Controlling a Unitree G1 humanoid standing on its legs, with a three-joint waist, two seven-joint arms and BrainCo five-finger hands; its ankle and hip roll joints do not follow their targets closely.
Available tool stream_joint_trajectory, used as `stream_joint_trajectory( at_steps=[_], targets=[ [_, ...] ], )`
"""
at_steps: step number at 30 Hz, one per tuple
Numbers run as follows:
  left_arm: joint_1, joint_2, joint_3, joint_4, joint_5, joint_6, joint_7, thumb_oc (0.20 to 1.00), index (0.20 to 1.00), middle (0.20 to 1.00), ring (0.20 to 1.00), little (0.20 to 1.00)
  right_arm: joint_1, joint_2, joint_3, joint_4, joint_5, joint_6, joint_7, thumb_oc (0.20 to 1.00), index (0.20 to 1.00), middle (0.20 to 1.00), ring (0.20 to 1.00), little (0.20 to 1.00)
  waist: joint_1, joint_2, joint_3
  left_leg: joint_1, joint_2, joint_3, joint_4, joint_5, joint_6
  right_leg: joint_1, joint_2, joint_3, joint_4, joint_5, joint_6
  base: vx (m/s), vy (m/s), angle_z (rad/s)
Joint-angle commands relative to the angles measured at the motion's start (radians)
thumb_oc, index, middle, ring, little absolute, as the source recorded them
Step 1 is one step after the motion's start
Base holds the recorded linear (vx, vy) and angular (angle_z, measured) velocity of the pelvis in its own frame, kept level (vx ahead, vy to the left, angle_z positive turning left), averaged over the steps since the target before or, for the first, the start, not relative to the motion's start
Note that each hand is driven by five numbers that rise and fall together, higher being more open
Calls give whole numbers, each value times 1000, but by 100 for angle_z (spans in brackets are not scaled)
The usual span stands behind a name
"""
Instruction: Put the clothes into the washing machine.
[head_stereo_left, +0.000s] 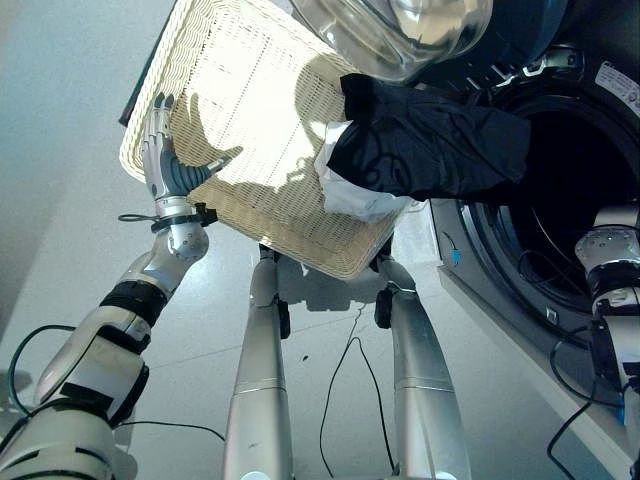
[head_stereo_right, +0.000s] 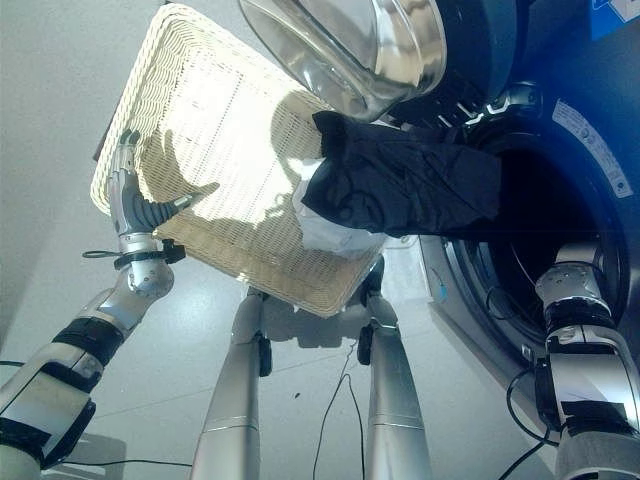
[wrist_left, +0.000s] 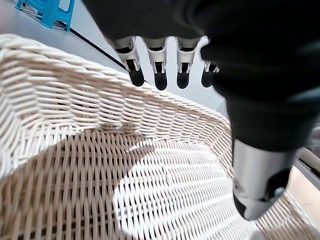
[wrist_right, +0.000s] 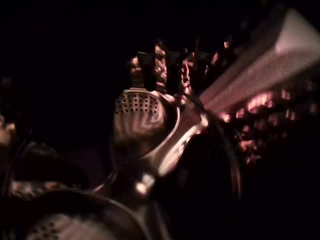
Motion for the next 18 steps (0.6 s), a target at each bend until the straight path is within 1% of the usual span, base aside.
stream_joint_trajectory(
  at_steps=[1, 3, 4, 5, 6, 7, 8, 10, 11, 12, 13, 14, 15, 18],
  targets=[
    [-48, -39, 1, -5, 3, -23, 23, 1000, 1000, 1000, 1000, 1000, -38, -256, 63, -11, -177, 61, -28, 1000, 1000, 1000, 1000, 1000, -1, -36, -22, -18, -107, -5, 114, -115, 47, 68, 61, -77, -244, 209, 59, -17, 2, 7],
    [-55, -45, -6, -11, 0, -15, 20, 1000, 1000, 1000, 1000, 1000, -58, -234, 106, -27, -221, 96, -41, 1000, 1000, 1000, 1000, 1000, 3, -33, -22, -15, -109, -7, 122, -128, 48, 71, 62, -75, -243, 200, 60, 5, 0, 2],
    [-64, -47, -3, -13, 4, -12, 19, 1000, 1000, 1000, 1000, 1000, -68, -223, 121, -22, -273, 121, -28, 1000, 1000, 1000, 1000, 1000, 1, -32, -22, -27, -109, -5, 120, -118, 48, 60, 60, -77, -243, 207, 59, 0, 0, 0],
    [-69, -53, -8, -10, 0, -10, 17, 1000, 1000, 1000, 1000, 1000, -69, -205, 151, -27, -333, 153, -3, 1000, 1000, 1000, 1000, 1000, 4, -29, -22, -14, -107, -2, 119, -128, 48, 72, 62, -76, -242, 197, 60, 0, 0, 0],
    [-77, -57, -10, -8, -2, -9, 18, 1000, 1000, 1000, 1000, 1000, -71, -191, 163, -31, -358, 171, 6, 1000, 1000, 1000, 1000, 1000, 3, -27, -22, -16, -108, 0, 119, -126, 48, 68, 61, -76, -240, 198, 61, -14, 33, 0],
    [-89, -62, -13, -7, -1, -5, 20, 1000, 1000, 1000, 1000, 1000, -77, -177, 173, -37, -376, 176, 8, 1000, 1000, 1000, 1000, 1000, 1, -26, -22, -27, -110, 2, 117, -117, 49, 57, 59, -76, -243, 205, 59, 0, 0, 0],
    [-86, -65, -14, -7, -1, -4, 21, 1000, 1000, 1000, 1000, 1000, -74, -171, 178, -38, -378, 180, 8, 1000, 1000, 1000, 1000, 1000, 2, -25, -22, -17, -108, 3, 118, -126, 49, 66, 62, -76, -240, 197, 60, 0, 0, 0],
    [-111, -71, -14, -1, -4, 0, 16, 1000, 1000, 1000, 1000, 1000, -74, -142, 185, -33, -392, 195, 32, 1000, 1000, 1000, 1000, 1000, -1, -20, -22, -31, -109, 9, 114, -116, 49, 51, 58, -76, -242, 204, 59, -4, 12, 2],
    [-111, -76, -16, 2, -4, 1, 16, 1000, 1000, 1000, 1000, 1000, -67, -131, 191, -29, -392, 190, 34, 1000, 1000, 1000, 1000, 1000, 1, -18, -22, -21, -107, 11, 118, -127, 49, 59, 60, -75, -238, 195, 60, -13, 25, 4],
    [-124, -79, -17, 7, -1, 2, 16, 1000, 1000, 1000, 1000, 1000, -67, -117, 189, -22, -380, 194, 50, 1000, 1000, 1000, 1000, 1000, -1, -16, -22, -34, -109, 14, 116, -117, 50, 46, 57, -76, -239, 203, 59, -7, 27, 5],
    [-123, -91, -17, 14, 5, 0, 23, 1000, 1000, 1000, 1000, 1000, -48, -89, 186, -9, -390, 190, 62, 1000, 1000, 1000, 1000, 1000, 0, -10, -22, -26, -106, 18, 119, -127, 49, 52, 59, -75, -235, 194, 61, 0, 0, 0],
    [-123, -91, -17, 14, 5, 0, 23, 1000, 1000, 1000, 1000, 1000, -48, -89, 186, -9, -390, 190, 62, 1000, 1000, 1000, 1000, 1000, 0, -10, -22, -26, -106, 18, 119, -127, 49, 52, 59, -75, -235, 194, 61, -3, 23, 4],
    [-127, -99, -20, 15, 10, 5, 31, 1000, 1000, 1000, 1000, 1000, -35, -72, 184, -10, -408, 199, 68, 1000, 1000, 1000, 1000, 1000, -1, -8, -22, -27, -106, 22, 118, -127, 50, 50, 58, -75, -233, 194, 62, 0, 0, 0],
    [-132, -111, -13, 21, 13, 5, 39, 1000, 1000, 1000, 1000, 1000, -17, -36, 189, -8, -452, 196, 75, 1000, 1000, 1000, 1000, 1000, -4, 0, -22, -31, -104, 29, 119, -128, 50, 41, 58, -71, -229, 194, 63, -9, 36, 1]
  ],
)
